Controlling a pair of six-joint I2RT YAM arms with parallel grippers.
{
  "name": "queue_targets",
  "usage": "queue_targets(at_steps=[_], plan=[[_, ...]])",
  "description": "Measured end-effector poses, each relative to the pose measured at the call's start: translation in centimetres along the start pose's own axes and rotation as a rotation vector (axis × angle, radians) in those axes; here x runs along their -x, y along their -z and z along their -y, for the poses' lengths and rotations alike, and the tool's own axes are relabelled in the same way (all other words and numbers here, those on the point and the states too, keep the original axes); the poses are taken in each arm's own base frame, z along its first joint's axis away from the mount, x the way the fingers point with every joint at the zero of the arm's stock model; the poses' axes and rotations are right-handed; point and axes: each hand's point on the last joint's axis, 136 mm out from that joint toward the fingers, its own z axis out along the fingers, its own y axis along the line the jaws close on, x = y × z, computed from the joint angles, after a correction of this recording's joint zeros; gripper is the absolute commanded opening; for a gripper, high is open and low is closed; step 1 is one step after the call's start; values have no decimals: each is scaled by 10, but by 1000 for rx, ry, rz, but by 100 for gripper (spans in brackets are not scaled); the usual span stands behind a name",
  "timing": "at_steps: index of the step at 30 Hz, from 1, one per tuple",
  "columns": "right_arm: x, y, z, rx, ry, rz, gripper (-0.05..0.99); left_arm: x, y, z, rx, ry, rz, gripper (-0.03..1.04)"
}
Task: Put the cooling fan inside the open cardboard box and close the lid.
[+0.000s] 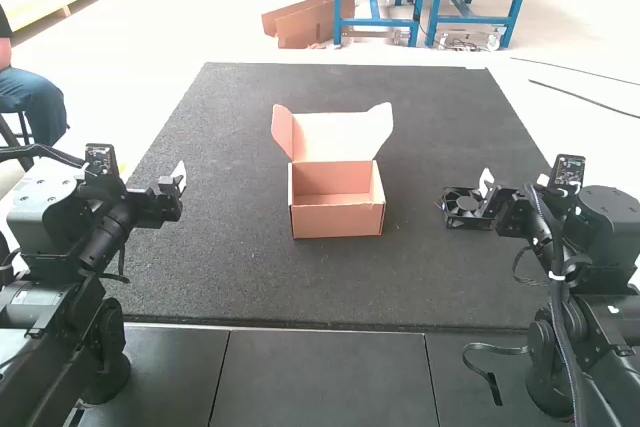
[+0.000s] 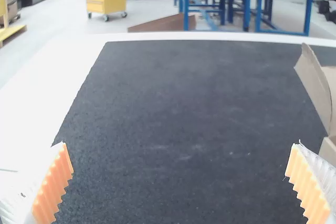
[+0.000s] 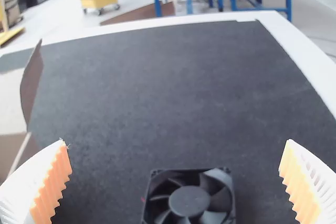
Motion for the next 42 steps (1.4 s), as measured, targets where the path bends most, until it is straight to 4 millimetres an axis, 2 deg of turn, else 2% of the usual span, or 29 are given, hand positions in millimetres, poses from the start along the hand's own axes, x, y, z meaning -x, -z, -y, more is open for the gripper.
queue_targets(at_steps=[24,29,34,40,42], plan=[[2,0,0,2,-1,7,91,1,0,0,0,0,3,96],[23,1,-2,5,-5,93,91,22,1,0,-1,-4,89,96],[57,7,-2,3,-11,233,91,47,5,0,-1,-10,194,96],[66,9,-2,0,-11,258,91,60,7,1,-1,-13,240,96],[75,10,-3,0,-12,261,91,68,9,1,-1,-13,247,96]])
